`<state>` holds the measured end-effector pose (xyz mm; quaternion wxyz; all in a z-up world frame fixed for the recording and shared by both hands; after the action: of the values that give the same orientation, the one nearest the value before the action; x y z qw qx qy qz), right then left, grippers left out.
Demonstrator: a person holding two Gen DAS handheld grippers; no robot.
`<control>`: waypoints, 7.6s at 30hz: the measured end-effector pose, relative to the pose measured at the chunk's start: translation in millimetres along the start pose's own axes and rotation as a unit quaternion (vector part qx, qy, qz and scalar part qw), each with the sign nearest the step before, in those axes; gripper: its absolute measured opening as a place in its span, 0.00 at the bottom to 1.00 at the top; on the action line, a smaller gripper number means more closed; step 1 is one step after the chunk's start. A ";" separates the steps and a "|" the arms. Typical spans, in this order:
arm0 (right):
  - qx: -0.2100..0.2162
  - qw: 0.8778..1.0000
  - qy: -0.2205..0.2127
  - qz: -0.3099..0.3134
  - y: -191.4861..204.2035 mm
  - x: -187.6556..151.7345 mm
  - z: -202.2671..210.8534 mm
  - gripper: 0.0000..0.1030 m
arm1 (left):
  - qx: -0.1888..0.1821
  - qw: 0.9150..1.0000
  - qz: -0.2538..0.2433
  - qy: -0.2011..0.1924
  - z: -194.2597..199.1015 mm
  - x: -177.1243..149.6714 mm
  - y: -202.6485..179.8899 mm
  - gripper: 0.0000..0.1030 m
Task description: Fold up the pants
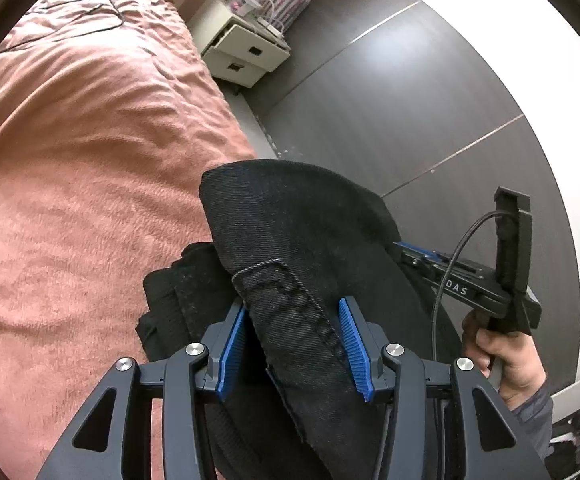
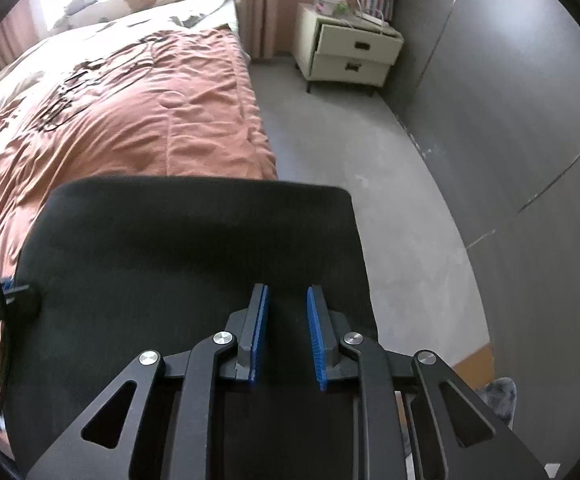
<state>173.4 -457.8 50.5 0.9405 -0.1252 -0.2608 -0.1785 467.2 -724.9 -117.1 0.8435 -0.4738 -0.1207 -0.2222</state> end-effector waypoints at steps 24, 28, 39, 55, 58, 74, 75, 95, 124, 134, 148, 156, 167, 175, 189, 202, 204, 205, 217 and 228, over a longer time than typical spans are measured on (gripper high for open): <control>0.021 0.999 0.023 -0.014 -63.1 -81.7 35.2 0.17 | 0.017 0.999 0.000 0.039 19.2 -71.2 -38.3 0.47; 0.004 0.999 0.051 -0.015 -69.0 -98.2 40.7 0.17 | 0.026 0.999 -0.016 0.043 29.8 -84.0 -49.7 0.47; 0.010 0.999 0.006 -0.047 -66.2 -117.8 112.9 0.17 | 0.041 0.996 -0.060 0.041 67.2 -106.2 -85.0 0.52; 0.011 0.995 -0.046 -0.083 -25.3 -159.3 213.5 0.84 | 0.055 0.990 -0.128 -0.010 166.7 -136.6 -131.8 0.99; 0.008 0.995 -0.051 -0.085 -13.4 -173.3 227.2 0.92 | 0.058 0.989 -0.132 -0.012 186.3 -142.5 -133.2 1.00; -0.026 0.992 -0.108 -0.060 57.9 -213.8 301.5 0.98 | 0.073 0.977 -0.188 -0.076 308.3 -186.4 -146.0 1.00; -0.025 0.991 -0.116 -0.059 62.8 -217.1 306.7 0.98 | 0.074 0.976 -0.190 -0.081 315.1 -189.5 -146.2 1.00; -0.002 0.980 -0.194 -0.052 152.1 -329.0 372.5 1.00 | 0.140 0.935 -0.259 -0.199 463.7 -305.8 -149.8 1.00; 0.032 0.963 -0.260 -0.061 248.7 -449.2 352.2 1.00 | 0.202 0.910 -0.241 -0.271 558.4 -442.1 -100.9 1.00; 0.032 0.965 -0.257 -0.043 279.7 -474.8 334.0 1.00 | 0.250 0.899 -0.239 -0.270 558.4 -472.0 -76.5 0.99; 0.042 0.959 -0.276 -0.041 315.3 -482.9 321.1 1.00 | 0.277 0.897 -0.225 -0.260 546.7 -489.6 -51.4 1.00; 0.046 0.961 -0.270 -0.039 323.7 -483.7 311.8 1.00 | 0.274 0.900 -0.221 -0.258 549.1 -493.0 -49.1 1.00; 0.037 0.960 -0.271 -0.053 318.2 -486.7 312.6 1.00 | 0.264 0.903 -0.213 -0.265 556.1 -495.2 -47.9 1.00; 0.035 0.960 -0.273 -0.058 320.0 -488.9 315.6 1.00 | 0.263 0.902 -0.218 -0.263 553.7 -497.9 -51.2 0.99; 0.037 0.960 -0.272 -0.058 318.1 -492.5 318.2 1.00 | 0.262 0.902 -0.219 -0.265 554.2 -500.4 -54.5 0.99; 0.036 0.960 -0.273 -0.058 315.3 -491.9 319.4 1.00 | 0.262 0.902 -0.215 -0.266 553.7 -501.0 -55.8 1.00; 0.037 0.959 -0.273 -0.059 315.2 -492.0 319.8 1.00 | 0.263 0.901 -0.217 -0.267 553.4 -501.4 -57.0 0.99; 0.038 0.959 -0.273 -0.059 314.2 -492.8 319.0 1.00 | 0.262 0.902 -0.217 -0.267 553.3 -501.5 -57.5 1.00; 0.035 0.958 -0.277 -0.061 307.8 -492.8 318.7 1.00 | 0.265 0.899 -0.218 -0.271 553.5 -502.9 -58.1 1.00; 0.036 0.958 -0.277 -0.060 305.6 -491.8 316.9 1.00 | 0.268 0.898 -0.220 -0.272 552.5 -504.0 -59.7 0.99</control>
<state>-239.0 55.8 7.6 0.8230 -0.1200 -0.5242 -0.1831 2.3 -149.4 7.1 0.8023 -0.2332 -0.5019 -0.2236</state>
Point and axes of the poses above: each gripper's, at about its wrist camera, not at the fingertips, and z roughly against the way its jaws point, y to its left, x to its top, the point moved 3 cm from there along -z, roughly the way its jaws point, and after that the axes turned 6 degrees about -x, right-handed, at the moved point
